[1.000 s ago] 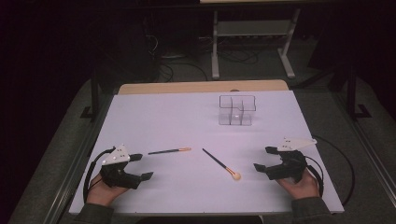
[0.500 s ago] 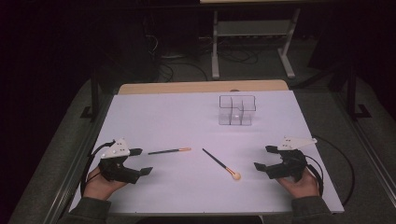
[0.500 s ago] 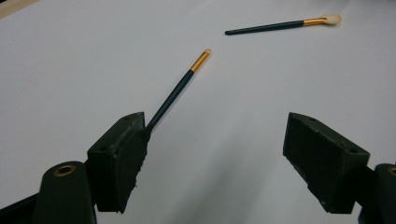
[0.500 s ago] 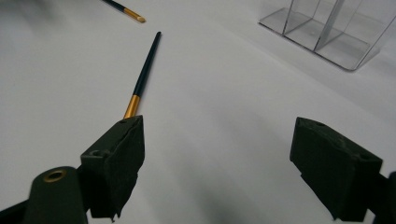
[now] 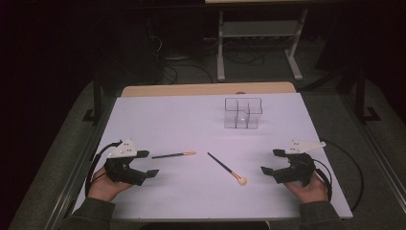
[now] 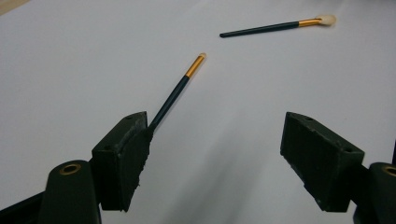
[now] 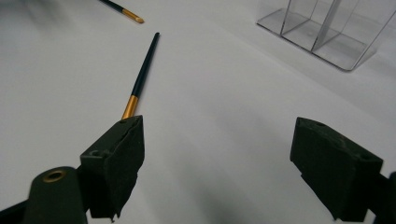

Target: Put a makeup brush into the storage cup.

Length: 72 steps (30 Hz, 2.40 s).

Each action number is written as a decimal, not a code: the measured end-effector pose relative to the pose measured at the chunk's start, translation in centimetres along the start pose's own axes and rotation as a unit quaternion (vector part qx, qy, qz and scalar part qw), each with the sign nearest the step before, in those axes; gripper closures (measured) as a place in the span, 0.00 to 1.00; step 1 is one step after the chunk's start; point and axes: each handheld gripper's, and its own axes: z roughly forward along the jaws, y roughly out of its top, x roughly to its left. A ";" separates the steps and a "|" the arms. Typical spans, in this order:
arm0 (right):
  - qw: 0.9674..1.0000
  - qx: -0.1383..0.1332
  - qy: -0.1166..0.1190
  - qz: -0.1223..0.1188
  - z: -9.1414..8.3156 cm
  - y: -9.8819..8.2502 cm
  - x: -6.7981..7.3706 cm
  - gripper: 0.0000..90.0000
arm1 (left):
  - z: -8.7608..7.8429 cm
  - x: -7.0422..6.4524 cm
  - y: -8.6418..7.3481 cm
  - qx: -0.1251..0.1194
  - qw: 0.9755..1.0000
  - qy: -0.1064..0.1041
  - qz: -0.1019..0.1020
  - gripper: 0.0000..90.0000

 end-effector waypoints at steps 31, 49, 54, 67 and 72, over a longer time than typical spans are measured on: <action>1.000 0.013 0.012 -0.007 0.5 0.1 0.1 0.19 | 4.2 3.9 6.1 0.097 0.993 -0.030 0.059 0.37; 1.000 0.013 0.016 -0.008 0.6 0.2 0.1 0.18 | 7.4 4.5 7.2 0.131 0.987 -0.055 0.076 0.44; 1.000 0.011 0.017 -0.008 0.6 0.2 0.1 0.18 | 9.0 4.8 6.8 0.149 0.985 -0.059 0.062 0.47; 1.000 0.012 0.020 -0.009 0.7 0.3 0.2 0.18 | 11.0 5.0 6.5 0.176 0.978 -0.074 0.084 0.59; 1.000 0.013 0.022 -0.011 0.7 0.4 0.2 0.18 | 11.5 4.9 6.4 0.181 0.977 -0.077 0.086 0.62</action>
